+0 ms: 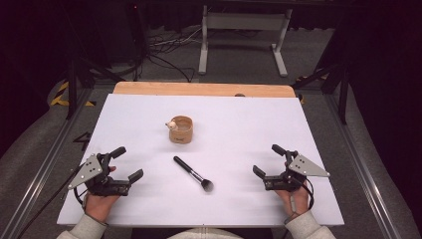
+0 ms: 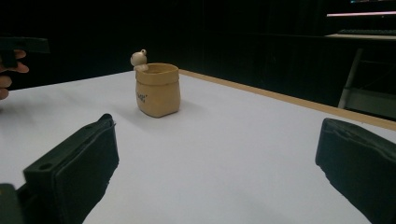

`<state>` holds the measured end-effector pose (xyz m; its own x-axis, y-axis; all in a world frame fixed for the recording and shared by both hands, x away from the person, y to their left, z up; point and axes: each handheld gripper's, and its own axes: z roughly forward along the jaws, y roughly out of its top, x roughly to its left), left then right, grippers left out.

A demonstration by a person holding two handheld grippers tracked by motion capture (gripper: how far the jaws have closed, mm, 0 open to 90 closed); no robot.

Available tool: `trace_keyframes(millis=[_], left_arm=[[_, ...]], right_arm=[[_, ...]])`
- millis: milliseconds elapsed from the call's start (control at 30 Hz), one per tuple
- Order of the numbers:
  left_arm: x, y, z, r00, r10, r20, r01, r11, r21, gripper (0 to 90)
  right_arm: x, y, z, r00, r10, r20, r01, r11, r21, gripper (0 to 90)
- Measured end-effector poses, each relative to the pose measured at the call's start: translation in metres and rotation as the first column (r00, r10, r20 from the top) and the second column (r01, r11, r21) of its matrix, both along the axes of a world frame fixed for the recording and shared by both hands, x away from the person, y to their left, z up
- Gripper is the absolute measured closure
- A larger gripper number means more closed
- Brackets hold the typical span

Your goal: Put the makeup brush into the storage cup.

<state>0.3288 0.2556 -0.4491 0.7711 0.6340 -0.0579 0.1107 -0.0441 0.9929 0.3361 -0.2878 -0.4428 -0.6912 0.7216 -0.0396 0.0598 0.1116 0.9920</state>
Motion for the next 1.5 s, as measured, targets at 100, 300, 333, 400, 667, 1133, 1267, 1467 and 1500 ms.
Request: trace_keyframes(millis=[100, 300, 333, 400, 667, 1133, 1267, 1467, 1500], left_arm=[[0.0, 0.0, 0.0, 1.0, -0.002, -0.001, 0.002, 1.0, -0.001, 0.4], [0.001, -0.001, 0.003, 0.9999, -0.01, -0.007, 0.01, 0.9999, -0.001, 0.6], [0.001, -0.002, 0.005, 0.9998, -0.017, -0.01, 0.017, 0.9999, 0.004, 0.6], [0.001, -0.004, 0.008, 0.9997, -0.024, 0.001, 0.024, 0.9997, 0.009, 0.8], [0.008, -0.014, 0.03, 0.9978, -0.05, 0.043, 0.05, 0.9987, 0.014, 0.8], [0.026, -0.044, 0.041, 0.9919, -0.122, 0.035, 0.122, 0.9924, 0.019, 0.2], [0.03, -0.055, 0.045, 0.9888, -0.145, 0.036, 0.144, 0.9893, 0.02, 0.2], [0.037, -0.068, 0.047, 0.9854, -0.169, 0.024, 0.168, 0.9854, 0.028, 0.1], [0.038, -0.071, 0.047, 0.9849, -0.171, 0.025, 0.171, 0.985, 0.027, 0.1]], right_arm=[[0.0, -0.001, 0.0, 1.0, 0.0, 0.0, 0.0, 1.0, 0.004, 0.0], [0.0, 0.0, 0.0, 1.0, -0.001, -0.004, 0.001, 1.0, -0.004, 0.0], [0.0, 0.0, 0.001, 1.0, 0.0, -0.003, 0.0, 1.0, -0.003, 0.0], [-0.001, 0.0, 0.001, 1.0, 0.004, -0.001, -0.004, 1.0, 0.004, 0.0], [0.0, 0.0, 0.001, 0.9997, 0.019, -0.013, -0.018, 0.9996, 0.023, 0.0], [0.0, -0.003, 0.001, 0.9995, 0.027, -0.019, -0.026, 0.9987, 0.043, 0.0], [0.0, -0.003, 0.001, 0.9995, 0.023, -0.02, -0.023, 0.9987, 0.045, 0.0], [0.0, -0.004, 0.001, 0.9994, 0.024, -0.025, -0.022, 0.9989, 0.041, 0.0], [0.0, -0.004, 0.001, 0.9994, 0.023, -0.024, -0.022, 0.999, 0.04, 0.0]])
